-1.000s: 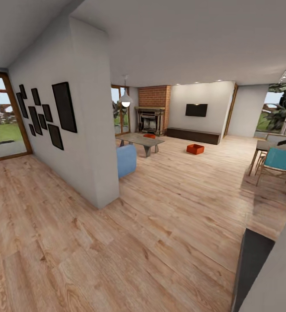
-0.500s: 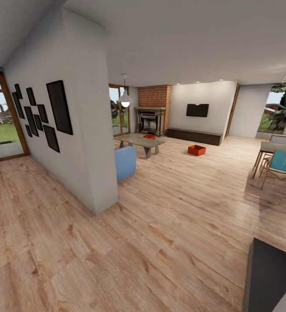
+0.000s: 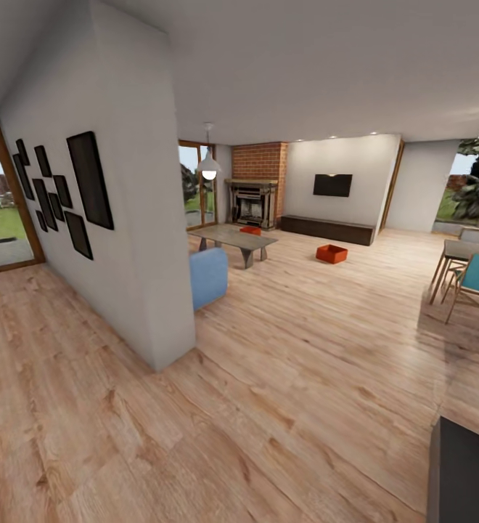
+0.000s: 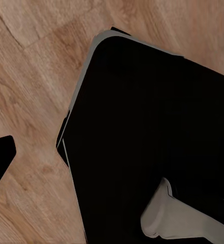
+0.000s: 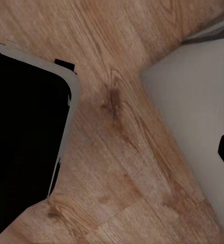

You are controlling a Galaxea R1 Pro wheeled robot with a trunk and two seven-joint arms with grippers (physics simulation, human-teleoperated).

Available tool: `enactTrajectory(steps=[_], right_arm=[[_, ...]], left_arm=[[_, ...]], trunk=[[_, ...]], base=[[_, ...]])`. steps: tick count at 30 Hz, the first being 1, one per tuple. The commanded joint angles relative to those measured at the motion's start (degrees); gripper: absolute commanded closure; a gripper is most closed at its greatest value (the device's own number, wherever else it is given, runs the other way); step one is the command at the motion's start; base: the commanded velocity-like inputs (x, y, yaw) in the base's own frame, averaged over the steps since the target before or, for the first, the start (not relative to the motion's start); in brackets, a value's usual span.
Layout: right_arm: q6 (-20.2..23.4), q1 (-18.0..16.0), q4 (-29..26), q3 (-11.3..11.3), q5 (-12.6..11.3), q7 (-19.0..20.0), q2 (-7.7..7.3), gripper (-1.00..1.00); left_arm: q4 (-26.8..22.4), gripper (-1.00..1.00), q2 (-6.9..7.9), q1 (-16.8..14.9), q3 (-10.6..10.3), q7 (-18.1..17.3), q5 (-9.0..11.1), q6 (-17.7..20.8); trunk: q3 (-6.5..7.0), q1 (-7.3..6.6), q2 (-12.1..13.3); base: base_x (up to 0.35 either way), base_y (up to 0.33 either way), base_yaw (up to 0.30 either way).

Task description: Move the two storage containers from the living room to the garage. In the garage, place one container on the floor and stack the other container on top of it (either order is fine).

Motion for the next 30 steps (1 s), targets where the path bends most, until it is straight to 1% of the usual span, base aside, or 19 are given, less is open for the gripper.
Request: enactTrajectory(steps=[1, 10, 20, 30], right_arm=[[-0.3, 0.0, 0.1, 0.2, 0.3, -0.2, 0.01, -1.0], [-0.6, -0.1, 0.2, -0.2, -0.2, 0.0, 0.09, -1.0], [-1.6, 0.0, 0.2, 0.0, 0.3, 0.0, 0.14, -1.0], [-2.2, 0.0, 0.2, 0.1, 0.4, 0.1, 0.01, -1.0]], left_arm=[[0.0, -1.0, -0.01, 0.0, 0.1, 0.1, 0.1, -0.1], [0.0, -1.0, -0.09, 0.0, 0.1, 0.1, 0.1, -0.2], [0.0, -1.0, -0.18, 0.0, 0.1, 0.0, 0.1, -0.3], [0.0, -1.0, -0.22, 0.0, 0.1, 0.0, 0.1, -0.3]], trunk=[[-0.01, 0.05, 0.0], [-0.01, 0.05, 0.0], [-0.01, 0.05, 0.0], [-0.01, 0.05, 0.0]], base=[[0.327, 0.0, 0.0], [0.327, 0.0, 0.0], [0.327, 0.0, 0.0], [0.327, 0.0, 0.0]])
